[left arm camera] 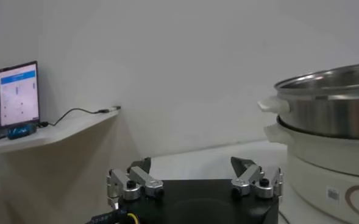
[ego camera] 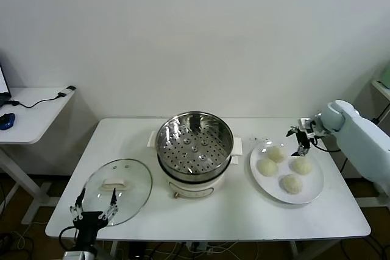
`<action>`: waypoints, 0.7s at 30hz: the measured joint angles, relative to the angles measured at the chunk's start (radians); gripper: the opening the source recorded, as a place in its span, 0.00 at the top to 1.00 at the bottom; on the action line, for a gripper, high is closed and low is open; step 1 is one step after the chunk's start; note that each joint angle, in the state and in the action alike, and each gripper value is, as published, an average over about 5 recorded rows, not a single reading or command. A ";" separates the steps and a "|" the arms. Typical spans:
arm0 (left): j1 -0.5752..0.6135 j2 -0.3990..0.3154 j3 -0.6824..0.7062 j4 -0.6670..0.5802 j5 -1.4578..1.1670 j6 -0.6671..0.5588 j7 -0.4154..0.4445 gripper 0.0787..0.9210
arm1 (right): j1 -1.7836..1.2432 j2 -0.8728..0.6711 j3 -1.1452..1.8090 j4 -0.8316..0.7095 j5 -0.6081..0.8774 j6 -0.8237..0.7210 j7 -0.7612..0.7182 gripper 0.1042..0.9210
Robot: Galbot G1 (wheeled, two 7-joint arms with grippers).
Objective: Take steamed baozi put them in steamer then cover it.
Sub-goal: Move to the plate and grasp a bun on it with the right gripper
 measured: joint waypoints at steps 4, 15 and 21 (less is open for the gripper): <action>0.000 0.003 -0.003 0.006 0.001 0.001 0.001 0.12 | 0.027 0.061 -0.037 -0.083 -0.022 0.016 -0.010 0.12; 0.005 0.008 -0.010 0.019 0.002 0.002 0.001 0.12 | 0.055 0.199 -0.055 -0.249 -0.072 0.050 -0.017 0.12; 0.007 0.008 -0.011 0.023 0.003 0.002 0.001 0.12 | 0.059 0.239 -0.052 -0.304 -0.098 0.064 -0.021 0.12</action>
